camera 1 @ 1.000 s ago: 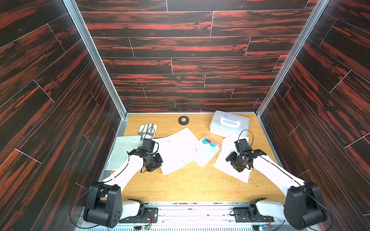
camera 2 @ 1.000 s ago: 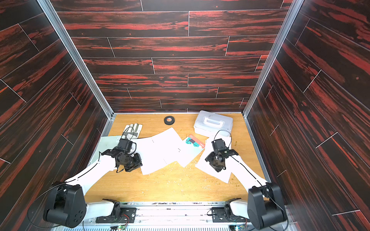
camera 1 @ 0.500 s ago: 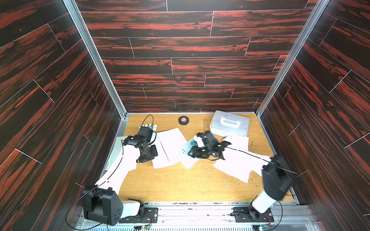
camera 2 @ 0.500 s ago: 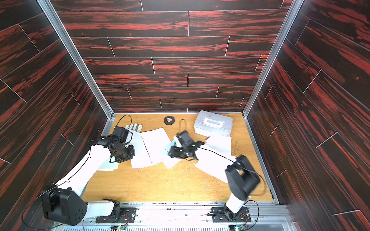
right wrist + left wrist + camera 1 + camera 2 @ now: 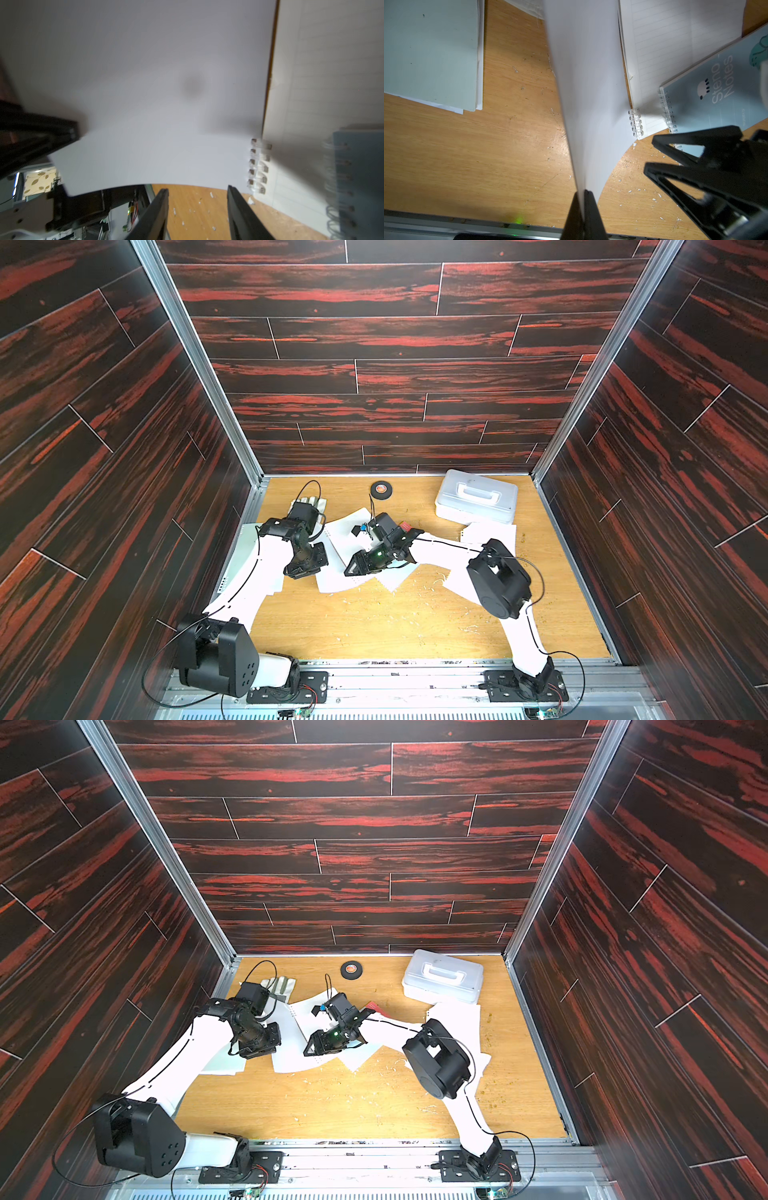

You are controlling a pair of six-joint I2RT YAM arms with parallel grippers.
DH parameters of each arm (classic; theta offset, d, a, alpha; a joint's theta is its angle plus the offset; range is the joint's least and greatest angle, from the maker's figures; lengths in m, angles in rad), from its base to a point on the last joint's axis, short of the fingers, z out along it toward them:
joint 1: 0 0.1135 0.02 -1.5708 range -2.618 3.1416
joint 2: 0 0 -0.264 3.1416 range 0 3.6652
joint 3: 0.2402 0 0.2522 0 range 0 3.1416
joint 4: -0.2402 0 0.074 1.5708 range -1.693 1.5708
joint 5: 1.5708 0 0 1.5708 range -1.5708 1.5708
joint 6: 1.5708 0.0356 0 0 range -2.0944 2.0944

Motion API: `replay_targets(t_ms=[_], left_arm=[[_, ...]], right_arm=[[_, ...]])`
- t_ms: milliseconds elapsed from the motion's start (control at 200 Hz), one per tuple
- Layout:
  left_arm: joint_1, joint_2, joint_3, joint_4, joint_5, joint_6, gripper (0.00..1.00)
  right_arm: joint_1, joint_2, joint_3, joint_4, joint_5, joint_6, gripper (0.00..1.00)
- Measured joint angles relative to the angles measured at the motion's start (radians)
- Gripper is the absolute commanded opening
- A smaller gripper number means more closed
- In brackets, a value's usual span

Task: Tear off pages from different notebooks
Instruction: Move the notebook to the center of the board.

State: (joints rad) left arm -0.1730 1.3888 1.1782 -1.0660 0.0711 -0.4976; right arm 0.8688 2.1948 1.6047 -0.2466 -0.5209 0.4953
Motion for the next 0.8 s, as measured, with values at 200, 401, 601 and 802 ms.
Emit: replay_targets(t_ms=[200,401,601,802], left_arm=[[0.0,-0.006,-0.004,0.0,0.009,-0.005,0.0],[0.0,-0.036,-0.029,0.004,0.013,-0.008,0.0],[0.0,-0.062,-0.044,0.003,0.008,-0.008,0.0],[0.013,-0.089,-0.05,-0.027,-0.01,-0.003,0.0]], right_arm=[[0.001,0.07,0.1,-0.085,0.175,-0.019,0.51],[0.005,0.095,0.194,-0.237,0.448,-0.047,0.52],[0.005,0.121,0.238,-0.36,0.744,-0.063,0.54],[-0.016,0.134,0.265,-0.449,0.909,-0.037,0.55]])
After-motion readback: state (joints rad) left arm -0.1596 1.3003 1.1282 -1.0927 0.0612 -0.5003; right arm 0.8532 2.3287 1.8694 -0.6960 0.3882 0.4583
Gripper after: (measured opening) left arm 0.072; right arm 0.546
